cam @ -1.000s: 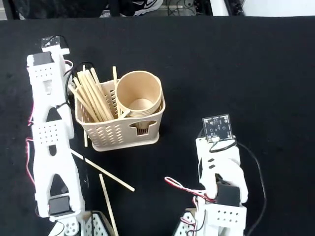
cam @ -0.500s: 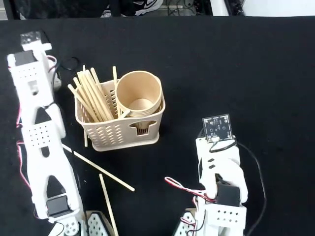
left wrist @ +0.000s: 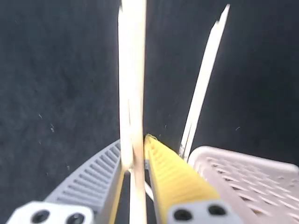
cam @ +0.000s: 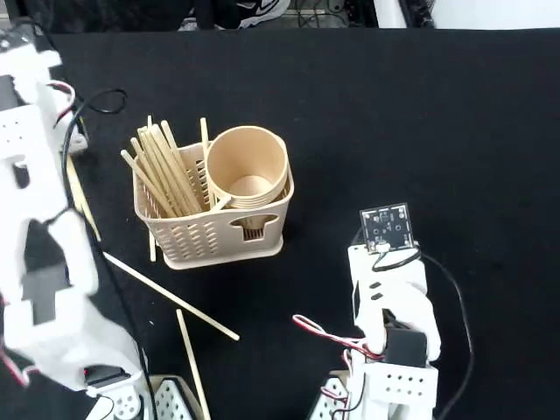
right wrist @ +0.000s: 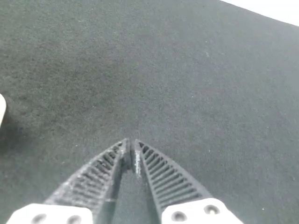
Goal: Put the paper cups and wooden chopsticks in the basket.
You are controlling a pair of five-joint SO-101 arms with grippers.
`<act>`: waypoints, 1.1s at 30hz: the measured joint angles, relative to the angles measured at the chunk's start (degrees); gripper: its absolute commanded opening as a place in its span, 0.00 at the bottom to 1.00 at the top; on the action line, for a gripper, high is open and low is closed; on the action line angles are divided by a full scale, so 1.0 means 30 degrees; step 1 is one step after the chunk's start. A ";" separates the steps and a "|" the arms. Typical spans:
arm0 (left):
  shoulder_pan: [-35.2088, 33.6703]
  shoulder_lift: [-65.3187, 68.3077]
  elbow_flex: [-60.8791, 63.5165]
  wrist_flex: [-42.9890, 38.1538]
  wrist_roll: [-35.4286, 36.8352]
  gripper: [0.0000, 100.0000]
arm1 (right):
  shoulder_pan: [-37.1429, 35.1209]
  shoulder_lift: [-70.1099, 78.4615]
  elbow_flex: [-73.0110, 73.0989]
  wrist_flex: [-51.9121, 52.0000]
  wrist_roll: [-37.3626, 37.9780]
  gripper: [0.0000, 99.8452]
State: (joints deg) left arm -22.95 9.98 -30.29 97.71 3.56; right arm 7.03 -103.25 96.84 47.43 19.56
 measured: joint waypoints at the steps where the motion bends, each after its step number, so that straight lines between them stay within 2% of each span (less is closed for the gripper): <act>1: 0.0000 -0.1026 0.0527 -0.0557 0.0000 0.03 | 0.0000 0.0000 0.0000 0.0000 0.0000 0.01; 9: 0.0059 -0.8205 0.6623 -0.6242 0.0117 0.03 | 0.0000 0.0000 0.0000 0.0000 0.0000 0.01; 16: 0.0469 -1.6498 1.4418 -1.2132 0.0117 0.03 | 0.0000 0.0000 0.0000 0.0000 0.0000 0.01; 26: 0.5245 -3.0388 2.3619 -1.9751 0.0117 0.03 | 0.0000 0.0000 0.0000 0.0000 0.0000 0.01; 33: 0.8527 -3.4462 2.8044 -2.2799 0.0117 0.03 | 0.0000 0.0000 0.0000 0.0000 0.0000 0.01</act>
State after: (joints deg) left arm 2.64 -93.41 53.85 29.32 3.91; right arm 7.03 -103.25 96.84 47.43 19.56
